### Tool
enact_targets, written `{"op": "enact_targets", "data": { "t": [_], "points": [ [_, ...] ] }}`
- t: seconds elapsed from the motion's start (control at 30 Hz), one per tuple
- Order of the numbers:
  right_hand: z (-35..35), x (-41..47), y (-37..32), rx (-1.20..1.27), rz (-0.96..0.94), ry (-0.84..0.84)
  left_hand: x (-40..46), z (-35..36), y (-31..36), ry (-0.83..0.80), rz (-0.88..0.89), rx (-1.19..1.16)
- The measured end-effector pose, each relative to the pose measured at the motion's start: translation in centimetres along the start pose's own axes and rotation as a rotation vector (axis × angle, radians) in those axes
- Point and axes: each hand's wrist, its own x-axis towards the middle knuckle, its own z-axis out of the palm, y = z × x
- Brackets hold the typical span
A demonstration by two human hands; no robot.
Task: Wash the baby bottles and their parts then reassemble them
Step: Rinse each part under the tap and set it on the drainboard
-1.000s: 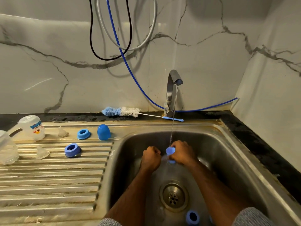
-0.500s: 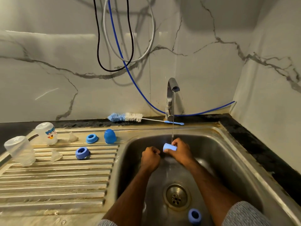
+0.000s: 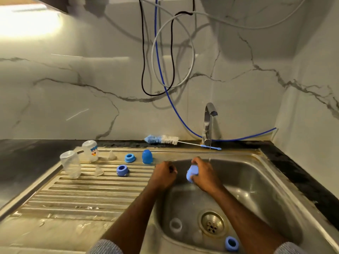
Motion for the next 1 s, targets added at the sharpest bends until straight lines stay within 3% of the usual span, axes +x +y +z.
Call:
{"op": "enact_targets", "data": {
  "t": [0.1, 0.33, 0.5, 1.0],
  "points": [
    [0.2, -0.5, -2.2, -0.040, 0.015, -0.053, -0.5, -3.0, -1.8, 0.032, -0.018, 0.014],
    [2.8, 0.8, -11.3, 0.196, -0.176, 0.065, -2.2, -8.5, -7.4, 0.146, -0.199, 0.022],
    [5.1, 2.5, -16.2, 0.133, -0.222, -0.004, -3.4, -10.4, -9.9, 0.158, -0.270, -0.021],
    [6.6, 3.3, -16.4, 0.084, -0.115, -0.127, -4.7, -10.7, -11.2, 0.063, -0.227, -0.011]
  ]
}}
